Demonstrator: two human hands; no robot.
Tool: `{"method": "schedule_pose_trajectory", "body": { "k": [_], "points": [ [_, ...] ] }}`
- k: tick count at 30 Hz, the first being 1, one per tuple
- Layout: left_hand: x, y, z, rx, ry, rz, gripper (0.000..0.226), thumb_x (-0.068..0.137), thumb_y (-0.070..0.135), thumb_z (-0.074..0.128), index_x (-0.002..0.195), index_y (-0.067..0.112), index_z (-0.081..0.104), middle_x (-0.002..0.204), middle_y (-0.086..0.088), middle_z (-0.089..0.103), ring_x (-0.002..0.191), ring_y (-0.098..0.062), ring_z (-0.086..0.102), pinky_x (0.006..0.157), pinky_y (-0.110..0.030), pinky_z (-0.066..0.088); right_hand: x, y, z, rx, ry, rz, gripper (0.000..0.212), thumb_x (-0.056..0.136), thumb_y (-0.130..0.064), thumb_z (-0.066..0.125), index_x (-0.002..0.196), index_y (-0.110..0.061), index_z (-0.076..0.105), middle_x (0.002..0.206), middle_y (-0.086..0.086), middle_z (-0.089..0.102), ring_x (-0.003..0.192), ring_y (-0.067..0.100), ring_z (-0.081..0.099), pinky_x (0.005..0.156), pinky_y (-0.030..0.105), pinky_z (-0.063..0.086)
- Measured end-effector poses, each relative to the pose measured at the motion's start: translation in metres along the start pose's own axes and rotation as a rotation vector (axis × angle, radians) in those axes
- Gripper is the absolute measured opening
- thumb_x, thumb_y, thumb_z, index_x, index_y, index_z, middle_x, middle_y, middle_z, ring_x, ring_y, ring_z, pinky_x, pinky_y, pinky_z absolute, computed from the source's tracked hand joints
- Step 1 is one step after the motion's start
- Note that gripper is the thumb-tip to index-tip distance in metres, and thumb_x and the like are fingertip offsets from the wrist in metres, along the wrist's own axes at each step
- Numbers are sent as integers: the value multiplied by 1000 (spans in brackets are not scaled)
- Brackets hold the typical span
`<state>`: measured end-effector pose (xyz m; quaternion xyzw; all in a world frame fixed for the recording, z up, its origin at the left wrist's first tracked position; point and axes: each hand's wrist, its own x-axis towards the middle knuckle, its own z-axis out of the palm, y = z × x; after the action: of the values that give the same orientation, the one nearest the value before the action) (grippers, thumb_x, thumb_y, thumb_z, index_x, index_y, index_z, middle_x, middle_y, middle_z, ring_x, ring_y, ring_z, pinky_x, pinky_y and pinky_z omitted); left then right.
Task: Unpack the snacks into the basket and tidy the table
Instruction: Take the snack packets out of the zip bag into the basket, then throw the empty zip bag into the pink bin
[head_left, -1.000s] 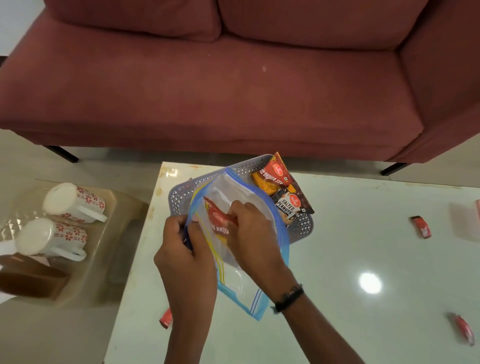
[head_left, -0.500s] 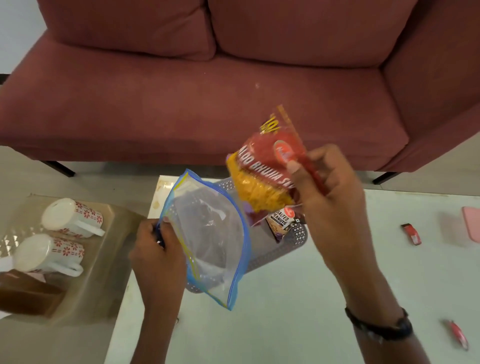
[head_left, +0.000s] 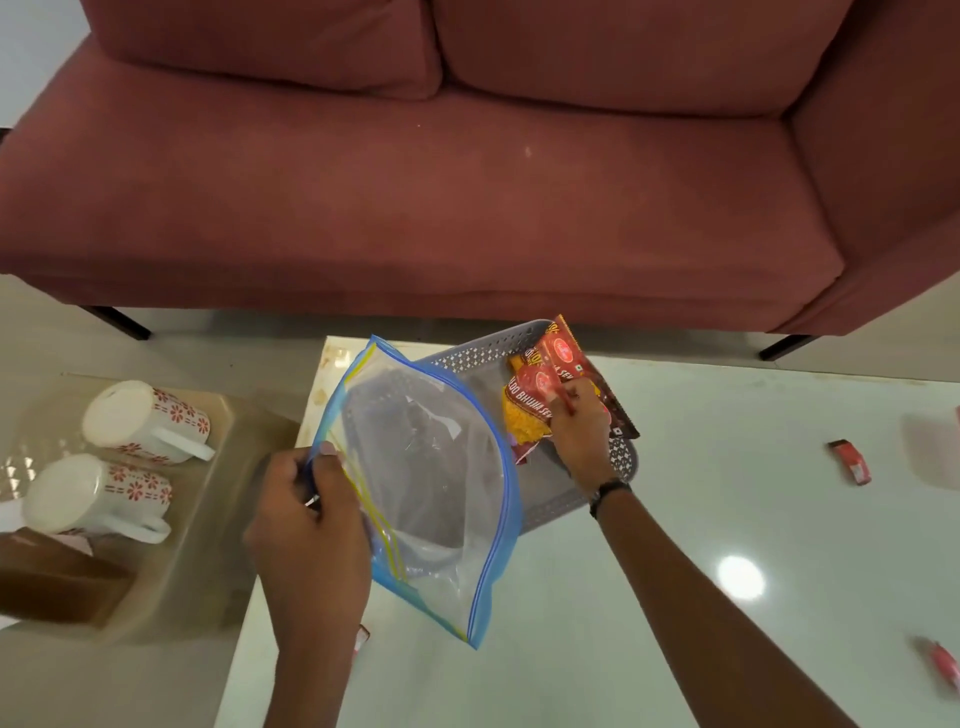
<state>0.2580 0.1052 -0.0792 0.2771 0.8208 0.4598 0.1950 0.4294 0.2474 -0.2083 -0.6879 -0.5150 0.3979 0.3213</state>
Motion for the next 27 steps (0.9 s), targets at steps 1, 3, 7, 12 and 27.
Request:
{"method": "schedule_pose_trajectory", "body": {
  "k": [1,3,7,12,27],
  "points": [
    [-1,0,-1,-13,-3,7,32,96,28,43,76,4,51,46,-10,55,33,-7,52,38,-6,36,2,7,6,-13,-4,13,11,94,-9,52,95,2,53,87,9,60,78,19,53,54,17,38],
    [-2,-2,-1,-32,-9,24,31,97,27,44,77,4,51,47,-10,55,33,-7,52,37,-6,35,6,18,11,-52,10,15,9,95,-5,48,97,2,53,89,9,60,79,18,53,49,13,34],
    [-2,-1,-2,-46,-16,41,29,97,22,45,76,2,51,48,-12,53,34,-8,53,38,-7,36,7,24,10,-162,36,-63,10,96,-8,46,102,-5,54,92,5,63,77,15,57,49,10,32],
    [2,-1,-2,-93,-15,28,27,97,26,45,78,8,51,55,-14,56,39,-12,54,46,-14,41,0,14,-4,-234,52,-90,29,98,-17,42,127,-11,45,124,11,58,103,21,59,70,19,47],
    [-32,92,-47,-461,-154,-312,17,97,21,45,84,14,53,82,-13,58,79,-31,58,71,-43,56,-197,-78,-73,158,-232,-166,55,63,-65,70,112,-56,48,113,-31,59,102,-17,54,90,4,43]
  ]
}}
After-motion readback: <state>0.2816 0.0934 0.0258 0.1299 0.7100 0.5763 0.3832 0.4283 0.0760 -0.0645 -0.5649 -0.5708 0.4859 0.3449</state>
